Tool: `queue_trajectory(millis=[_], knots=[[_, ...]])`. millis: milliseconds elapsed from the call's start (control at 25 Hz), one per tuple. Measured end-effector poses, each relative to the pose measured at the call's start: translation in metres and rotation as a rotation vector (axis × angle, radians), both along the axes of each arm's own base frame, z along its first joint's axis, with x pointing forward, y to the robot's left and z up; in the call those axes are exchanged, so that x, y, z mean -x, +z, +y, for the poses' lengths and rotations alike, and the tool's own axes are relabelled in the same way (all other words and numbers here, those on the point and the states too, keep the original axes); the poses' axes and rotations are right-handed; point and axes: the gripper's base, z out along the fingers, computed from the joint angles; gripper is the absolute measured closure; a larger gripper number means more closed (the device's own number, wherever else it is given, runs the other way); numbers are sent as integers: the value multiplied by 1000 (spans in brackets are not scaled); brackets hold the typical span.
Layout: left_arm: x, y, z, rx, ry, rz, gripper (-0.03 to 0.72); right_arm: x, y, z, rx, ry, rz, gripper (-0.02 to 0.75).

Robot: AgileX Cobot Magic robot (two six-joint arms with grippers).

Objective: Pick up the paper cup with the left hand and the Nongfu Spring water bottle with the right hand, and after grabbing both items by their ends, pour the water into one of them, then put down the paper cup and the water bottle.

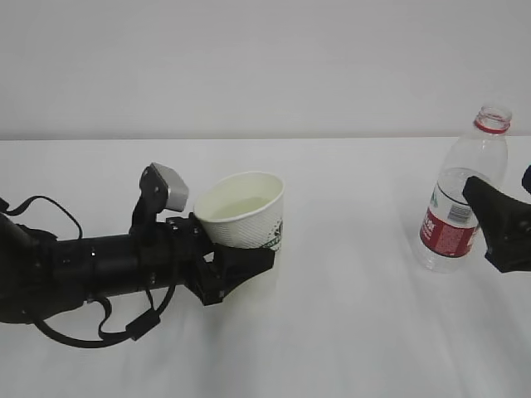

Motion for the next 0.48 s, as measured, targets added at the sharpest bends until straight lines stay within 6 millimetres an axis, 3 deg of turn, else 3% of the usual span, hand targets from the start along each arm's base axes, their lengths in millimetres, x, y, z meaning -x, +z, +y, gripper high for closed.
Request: queue_trajectory(millis=[480], knots=[[-23,-2,43,-21,161,-28,187,0,0,1,5,14,0,164]])
